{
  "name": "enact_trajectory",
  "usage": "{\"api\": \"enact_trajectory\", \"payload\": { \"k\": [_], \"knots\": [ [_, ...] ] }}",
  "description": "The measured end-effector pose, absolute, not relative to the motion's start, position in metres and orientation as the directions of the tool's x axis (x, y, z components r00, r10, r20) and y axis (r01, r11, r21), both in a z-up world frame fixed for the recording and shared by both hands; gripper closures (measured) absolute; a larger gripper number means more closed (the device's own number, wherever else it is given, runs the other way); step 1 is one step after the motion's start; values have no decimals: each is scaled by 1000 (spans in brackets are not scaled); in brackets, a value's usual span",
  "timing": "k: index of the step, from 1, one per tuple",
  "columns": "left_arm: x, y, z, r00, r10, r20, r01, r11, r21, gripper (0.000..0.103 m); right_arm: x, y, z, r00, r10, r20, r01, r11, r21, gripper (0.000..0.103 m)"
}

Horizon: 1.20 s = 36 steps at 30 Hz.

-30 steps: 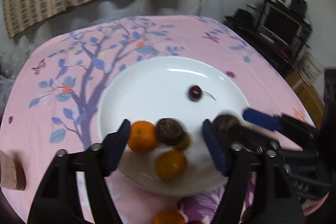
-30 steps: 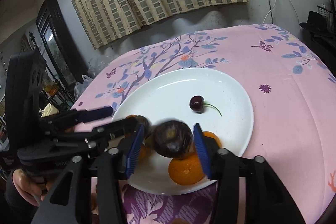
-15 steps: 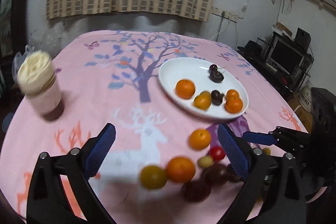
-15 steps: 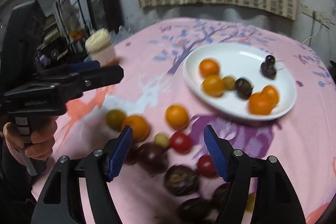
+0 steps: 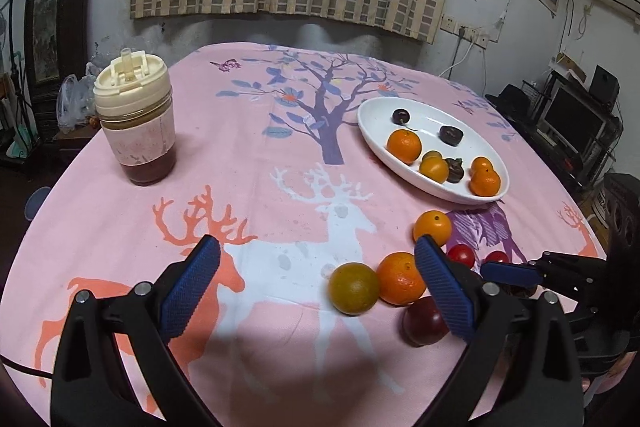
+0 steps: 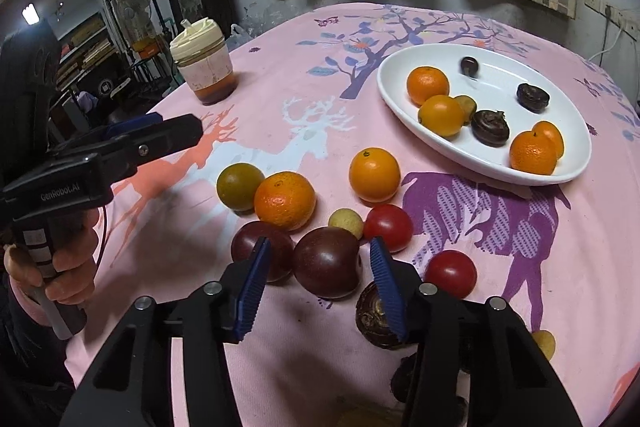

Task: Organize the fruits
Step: 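Grasp a dark plum with the right gripper while the left gripper grasps another plum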

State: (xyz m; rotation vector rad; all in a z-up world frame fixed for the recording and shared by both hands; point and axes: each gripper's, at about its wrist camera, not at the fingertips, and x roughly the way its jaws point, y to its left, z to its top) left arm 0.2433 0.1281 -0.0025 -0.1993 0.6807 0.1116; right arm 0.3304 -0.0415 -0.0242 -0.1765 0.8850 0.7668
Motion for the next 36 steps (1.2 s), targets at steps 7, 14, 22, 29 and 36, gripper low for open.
{"api": "enact_trajectory", "payload": {
  "k": [7,14,22,29,36],
  "knots": [
    [242,125,-2,774,34,-633,-160,977,-144,7,335,-38,-35,373,506,-778,-657,736,164,57],
    [243,124,-3,769,34,-639,-161,976,-143,7,338,-37,-40,376,509,-774,-651,740,170,59],
    [244,117,-7,754,-8,-657,-117,982,-146,7,343,-54,-20,406,580,-706,-622,742,252,66],
    [245,80,-17,701,-217,-680,120,975,-187,24,347,-83,5,483,614,-624,-574,761,304,65],
    [251,39,-41,610,-246,-753,241,963,-120,44,345,-86,10,486,624,-612,-579,754,310,65]
  ]
}}
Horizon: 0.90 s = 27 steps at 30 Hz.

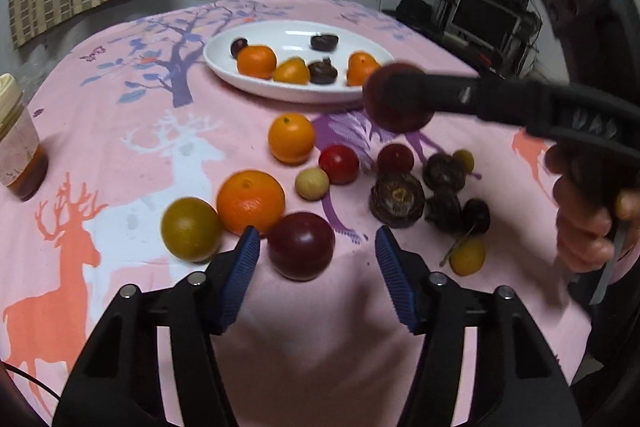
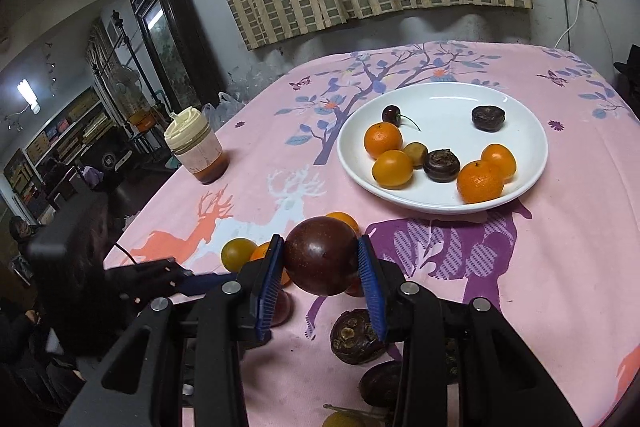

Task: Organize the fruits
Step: 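Grasp a dark plum with the right gripper while the left gripper grasps another plum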

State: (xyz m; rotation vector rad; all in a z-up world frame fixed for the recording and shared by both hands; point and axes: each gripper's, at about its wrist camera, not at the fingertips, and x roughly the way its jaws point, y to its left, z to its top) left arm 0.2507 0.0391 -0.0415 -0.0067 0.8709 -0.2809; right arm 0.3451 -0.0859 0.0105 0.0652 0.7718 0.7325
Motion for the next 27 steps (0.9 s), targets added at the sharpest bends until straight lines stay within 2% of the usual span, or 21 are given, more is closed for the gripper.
{"api": "enact_trajectory", "payload": {
  "k": [4,6,12,17,22,27],
  "knots": [
    [255,38,-49,599,-217,-771,222,970,-100,47,342,-89,14,482,639,-599,-585,744,323,65],
    [258,38,-52,588,-223,-777,224,969,-109,54,341,-89,16,484,642,-594,-587,742,323,65],
    [264,44,-56,583,-224,-781,207,970,-124,64,340,-90,16,485,644,-591,-586,742,327,65],
    [261,47,-53,588,-235,-774,190,970,-150,65,339,-90,16,483,645,-592,-587,740,328,65],
    [263,53,-25,610,-333,-719,217,943,-252,65,346,-99,17,528,627,-572,-562,764,319,65],
    [324,50,15,664,-296,-686,218,955,-200,65,383,-118,20,615,563,-552,-460,825,329,65]
  ]
}}
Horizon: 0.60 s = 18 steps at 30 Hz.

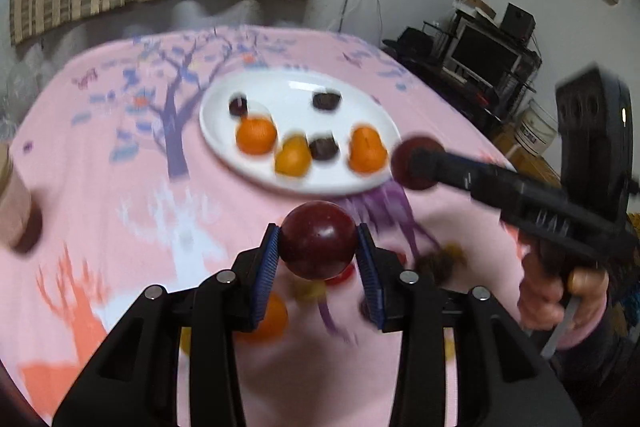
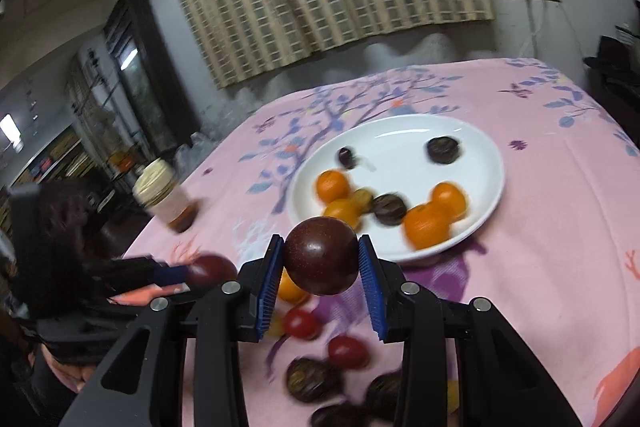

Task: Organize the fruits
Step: 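Grasp a dark plum with the right gripper while the left gripper grasps another plum, then release both plums onto the white plate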

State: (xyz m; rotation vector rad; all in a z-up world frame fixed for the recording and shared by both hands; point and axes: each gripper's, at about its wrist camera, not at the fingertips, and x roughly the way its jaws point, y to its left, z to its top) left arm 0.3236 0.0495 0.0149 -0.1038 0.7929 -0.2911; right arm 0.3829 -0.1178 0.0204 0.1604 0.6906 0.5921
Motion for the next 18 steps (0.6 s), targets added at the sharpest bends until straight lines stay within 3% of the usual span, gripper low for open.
{"api": "enact_trajectory", "payload": {
  "k": [7,13,15,18],
  "knots": [
    [443,32,14,645,-211,-735,169,977,-132,65,465,-130,7,660,450,-602,-345,893,289,65],
    [485,26,1,611,-161,-775,125,986,-106,63,491,-125,-4,651,430,-625,-345,902,261,62],
    [486,32,3,624,-153,-766,94,988,-121,32,491,-123,-5,647,433,-628,-352,900,257,46],
    [467,45,17,681,-104,-725,43,994,-101,21,478,-125,7,675,428,-601,-353,903,246,45]
  ]
}}
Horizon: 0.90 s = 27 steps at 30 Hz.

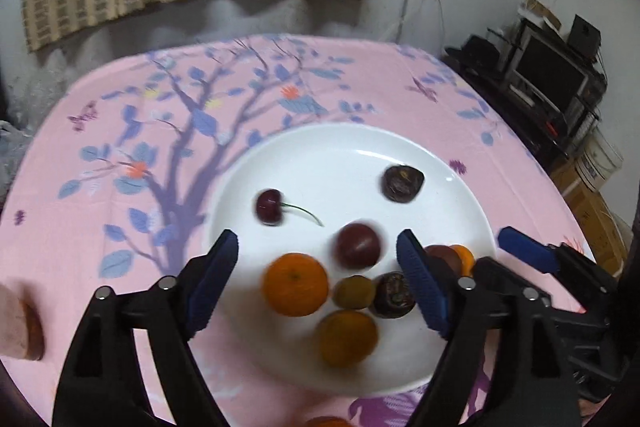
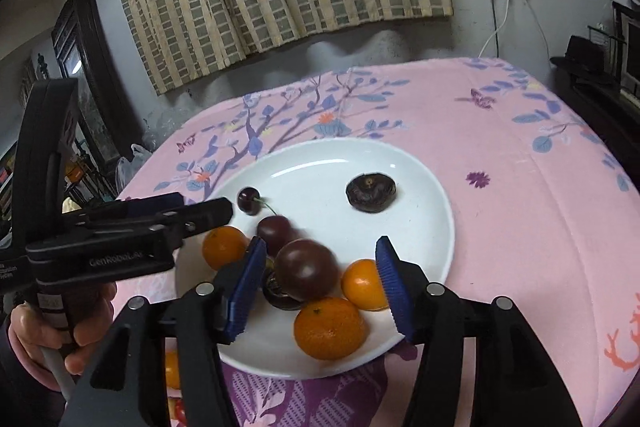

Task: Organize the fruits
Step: 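Release both plums onto the white plate, then grasp an orange with the right gripper while the left gripper grasps a yellow-green fruit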

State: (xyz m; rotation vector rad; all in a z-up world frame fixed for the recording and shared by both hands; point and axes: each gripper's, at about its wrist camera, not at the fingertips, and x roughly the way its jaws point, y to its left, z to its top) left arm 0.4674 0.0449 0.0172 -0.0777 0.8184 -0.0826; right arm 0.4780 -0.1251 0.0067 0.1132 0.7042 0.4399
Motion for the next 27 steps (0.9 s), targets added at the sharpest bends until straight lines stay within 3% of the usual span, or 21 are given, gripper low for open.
{"api": "enact_trajectory", "payload": {
  "k": [4,10,14,17,21,27],
  "knots": [
    [417,72,37,725,-62,-685,10,997,-79,8,442,-112,28,682,463,-565,-419,882,216,39],
    [327,119,29,760,-20,-650,-5,999,-37,7,371,-39,20,492,604,-628,-706,698,119,39],
    [292,149,8,771,-18,-636,-43,996,-80,7,337,2,-7,427,566,-705,-830,555,-57,39],
    [294,175,-5,722,-6,-692,-151,975,-166,7,332,21,-27,402,518,-755,-856,505,-109,39],
    [288,190,-3,738,-23,-675,-185,954,-235,7,336,33,-33,379,506,-775,-860,501,-94,40],
    [285,187,1,745,-9,-667,-182,959,-216,7,345,43,-46,372,431,-822,-841,530,-103,43]
  ]
}}
